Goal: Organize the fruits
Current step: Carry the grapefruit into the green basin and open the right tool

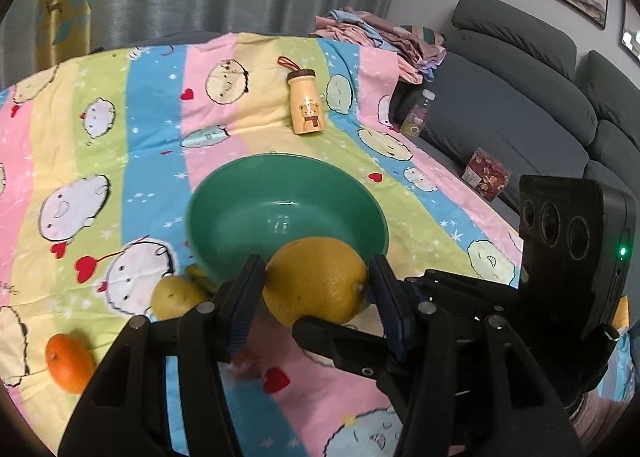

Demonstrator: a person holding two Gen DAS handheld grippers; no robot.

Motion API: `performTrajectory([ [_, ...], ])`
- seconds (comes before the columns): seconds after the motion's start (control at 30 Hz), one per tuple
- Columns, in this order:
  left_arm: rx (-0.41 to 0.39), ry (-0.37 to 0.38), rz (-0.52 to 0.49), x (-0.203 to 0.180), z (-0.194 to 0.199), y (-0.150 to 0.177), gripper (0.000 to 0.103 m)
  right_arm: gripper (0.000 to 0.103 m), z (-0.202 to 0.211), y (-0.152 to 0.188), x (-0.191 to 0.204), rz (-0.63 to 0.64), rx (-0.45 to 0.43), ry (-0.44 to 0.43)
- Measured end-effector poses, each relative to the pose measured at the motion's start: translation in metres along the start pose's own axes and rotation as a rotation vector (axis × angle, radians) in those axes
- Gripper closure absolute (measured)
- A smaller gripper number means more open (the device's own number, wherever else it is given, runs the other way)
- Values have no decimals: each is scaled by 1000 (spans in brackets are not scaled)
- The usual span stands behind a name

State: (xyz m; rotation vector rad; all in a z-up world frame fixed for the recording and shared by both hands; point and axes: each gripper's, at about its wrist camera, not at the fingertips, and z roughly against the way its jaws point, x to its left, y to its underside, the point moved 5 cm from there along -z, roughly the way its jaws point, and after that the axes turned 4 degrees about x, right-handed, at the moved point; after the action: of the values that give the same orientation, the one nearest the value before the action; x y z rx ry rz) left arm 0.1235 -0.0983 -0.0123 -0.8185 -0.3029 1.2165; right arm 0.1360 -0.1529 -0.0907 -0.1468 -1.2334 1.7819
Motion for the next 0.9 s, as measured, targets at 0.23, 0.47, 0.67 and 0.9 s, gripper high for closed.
performTrajectory([
  [0.23, 31, 56, 40, 3, -33, -7, 50, 50, -9, -3, -30, -41, 35, 40],
  [0.47, 39, 91, 99, 10, -51, -12, 49, 50, -20, -7, -42, -51, 70, 89],
  [0.67, 33, 21, 111, 16, -53, -14, 22, 48, -20, -11, -43, -22, 60, 174],
  [0.9, -3, -143, 93, 27, -30, -9, 0, 38, -2, -8, -40, -8, 35, 211],
])
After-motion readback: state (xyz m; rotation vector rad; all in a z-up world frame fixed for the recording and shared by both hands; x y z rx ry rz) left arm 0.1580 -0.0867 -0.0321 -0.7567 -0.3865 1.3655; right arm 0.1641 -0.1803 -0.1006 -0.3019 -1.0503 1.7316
